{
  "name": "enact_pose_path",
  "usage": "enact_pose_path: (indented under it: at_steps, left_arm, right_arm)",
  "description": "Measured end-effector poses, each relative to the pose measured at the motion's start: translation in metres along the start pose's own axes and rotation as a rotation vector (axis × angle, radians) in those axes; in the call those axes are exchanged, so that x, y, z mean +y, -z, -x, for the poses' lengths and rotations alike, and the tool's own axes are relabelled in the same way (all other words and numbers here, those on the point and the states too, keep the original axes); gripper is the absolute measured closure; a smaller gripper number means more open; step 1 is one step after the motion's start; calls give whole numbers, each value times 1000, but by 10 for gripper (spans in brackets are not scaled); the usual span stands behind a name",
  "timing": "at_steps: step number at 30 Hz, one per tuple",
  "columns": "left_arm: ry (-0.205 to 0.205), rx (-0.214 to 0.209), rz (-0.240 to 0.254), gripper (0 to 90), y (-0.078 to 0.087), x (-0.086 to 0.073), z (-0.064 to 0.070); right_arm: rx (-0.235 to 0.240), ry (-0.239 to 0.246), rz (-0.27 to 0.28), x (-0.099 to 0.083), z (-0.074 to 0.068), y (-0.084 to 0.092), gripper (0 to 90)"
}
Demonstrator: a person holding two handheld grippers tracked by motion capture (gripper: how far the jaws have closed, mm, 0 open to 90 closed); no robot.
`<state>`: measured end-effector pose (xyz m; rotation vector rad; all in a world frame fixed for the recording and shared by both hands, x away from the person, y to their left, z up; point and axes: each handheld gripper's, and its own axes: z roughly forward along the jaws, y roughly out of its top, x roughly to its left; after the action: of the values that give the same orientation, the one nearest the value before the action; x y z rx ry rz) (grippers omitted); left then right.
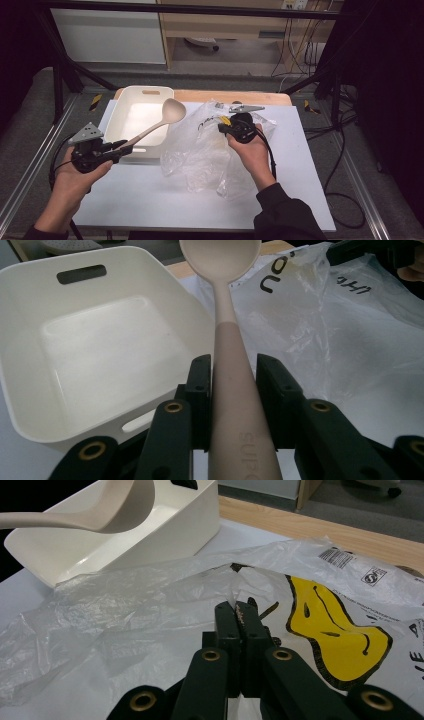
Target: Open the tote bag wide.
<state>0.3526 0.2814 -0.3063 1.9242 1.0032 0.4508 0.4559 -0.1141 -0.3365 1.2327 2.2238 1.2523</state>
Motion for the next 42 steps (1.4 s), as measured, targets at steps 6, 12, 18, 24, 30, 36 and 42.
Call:
enact_pose_path:
  at_steps: [6,12,18,24,30,36,42]
  left_arm:
    - [-12,-31,6,685,6,2,12]
    - [-26,-66,-8,685,10,-2,25]
    - [-28,-106,-8,685,20,-9,33]
    - [-54,-127,-20,685,29,-16,48]
    - [-89,-157,-70,685,18,-28,66]
    - [-92,-182,-104,685,2,-37,75]
    - [-81,-200,-130,685,-16,-42,79]
  right_arm:
    - [8,-11,-24,-1,2,-5,900]
    - [2,-1,-50,1,1,-12,900]
    - [11,-9,-70,1,4,-18,900]
    - [27,-25,-84,1,8,-27,900]
    - [23,-34,-94,0,9,-32,900]
    - [27,-31,-88,0,8,-31,900]
    - [30,-33,-76,2,6,-27,900]
